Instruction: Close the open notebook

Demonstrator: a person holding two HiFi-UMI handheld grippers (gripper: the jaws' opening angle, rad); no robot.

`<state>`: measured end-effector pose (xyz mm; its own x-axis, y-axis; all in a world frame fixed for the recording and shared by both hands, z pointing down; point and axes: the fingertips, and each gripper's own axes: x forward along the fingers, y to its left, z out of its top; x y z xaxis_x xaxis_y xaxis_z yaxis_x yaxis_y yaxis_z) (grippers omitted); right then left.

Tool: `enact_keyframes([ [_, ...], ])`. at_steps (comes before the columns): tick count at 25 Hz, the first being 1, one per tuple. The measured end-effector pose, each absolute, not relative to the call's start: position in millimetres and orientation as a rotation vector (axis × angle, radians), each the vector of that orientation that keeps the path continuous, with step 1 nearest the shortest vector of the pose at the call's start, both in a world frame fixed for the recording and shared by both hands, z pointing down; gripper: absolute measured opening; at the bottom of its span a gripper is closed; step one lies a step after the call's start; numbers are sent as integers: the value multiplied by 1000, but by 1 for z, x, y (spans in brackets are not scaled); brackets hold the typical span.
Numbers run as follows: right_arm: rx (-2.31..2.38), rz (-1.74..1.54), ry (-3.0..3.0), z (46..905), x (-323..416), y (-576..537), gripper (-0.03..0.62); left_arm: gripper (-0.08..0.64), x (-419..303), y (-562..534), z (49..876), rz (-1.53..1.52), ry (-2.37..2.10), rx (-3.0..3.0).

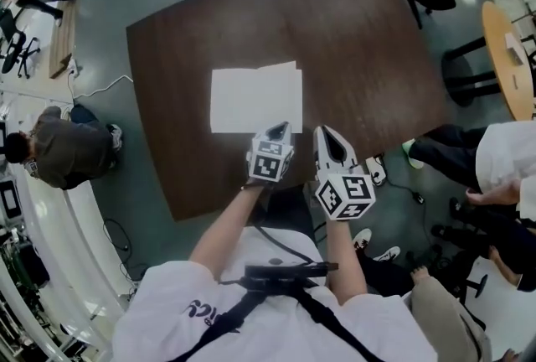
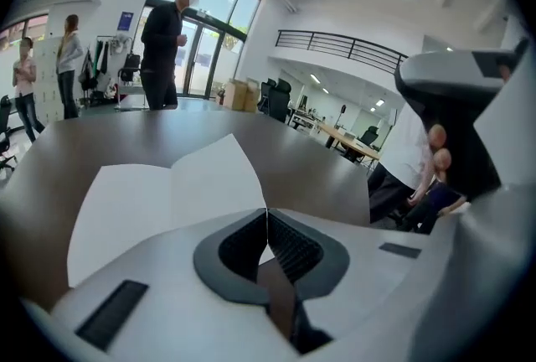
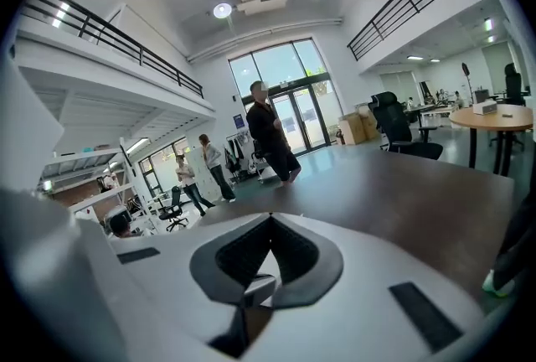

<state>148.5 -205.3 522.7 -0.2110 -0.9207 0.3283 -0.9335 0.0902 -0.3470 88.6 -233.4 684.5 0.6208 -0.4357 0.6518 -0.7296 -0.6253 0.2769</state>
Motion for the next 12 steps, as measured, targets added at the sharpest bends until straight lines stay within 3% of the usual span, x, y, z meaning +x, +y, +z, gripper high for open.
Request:
enact_keyframes([
  [12,2006,836,-2216,552,173,-196,2,11,124,-223,763,921,-816,2218],
])
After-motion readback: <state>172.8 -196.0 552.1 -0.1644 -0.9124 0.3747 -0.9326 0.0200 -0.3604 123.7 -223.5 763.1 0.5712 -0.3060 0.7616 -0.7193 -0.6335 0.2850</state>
